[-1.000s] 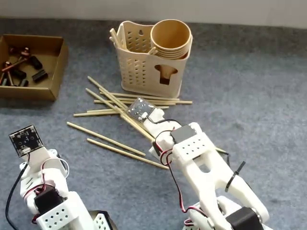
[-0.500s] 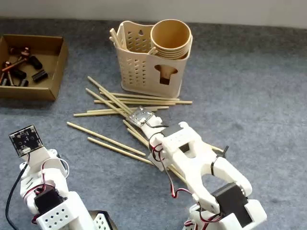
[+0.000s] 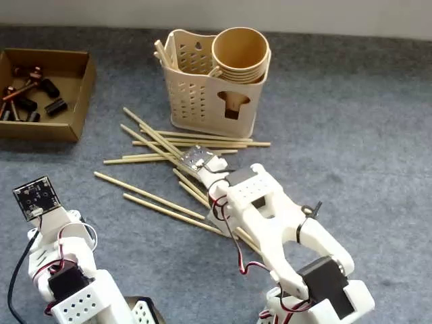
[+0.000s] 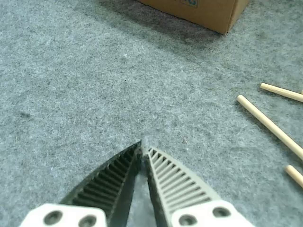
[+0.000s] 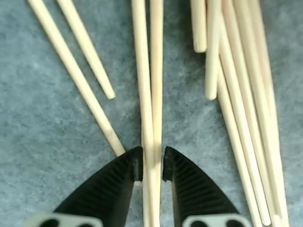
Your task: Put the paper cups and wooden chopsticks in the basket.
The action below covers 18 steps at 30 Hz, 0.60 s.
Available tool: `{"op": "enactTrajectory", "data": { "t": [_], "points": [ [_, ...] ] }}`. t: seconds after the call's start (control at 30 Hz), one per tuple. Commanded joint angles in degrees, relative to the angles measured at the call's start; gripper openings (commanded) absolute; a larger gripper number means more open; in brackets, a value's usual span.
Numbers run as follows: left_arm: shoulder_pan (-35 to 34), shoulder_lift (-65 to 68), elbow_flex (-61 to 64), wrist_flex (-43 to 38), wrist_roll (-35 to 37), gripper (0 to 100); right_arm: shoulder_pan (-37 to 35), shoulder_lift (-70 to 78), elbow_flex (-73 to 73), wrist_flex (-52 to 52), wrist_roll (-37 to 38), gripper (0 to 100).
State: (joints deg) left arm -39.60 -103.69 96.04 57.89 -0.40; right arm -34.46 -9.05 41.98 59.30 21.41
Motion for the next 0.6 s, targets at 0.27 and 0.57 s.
{"op": "enactTrajectory", "data": {
  "t": [0.27,0.57],
  "points": [
    [-0.7,0.0,1.1,0.2,-0.4,0,0.6,0.6,-1.7,-2.9,-2.0,7.9],
    [-0.7,0.0,1.1,0.2,-0.4,0,0.7,0.1,-1.7,-2.9,-2.0,0.8]
  ]
}}
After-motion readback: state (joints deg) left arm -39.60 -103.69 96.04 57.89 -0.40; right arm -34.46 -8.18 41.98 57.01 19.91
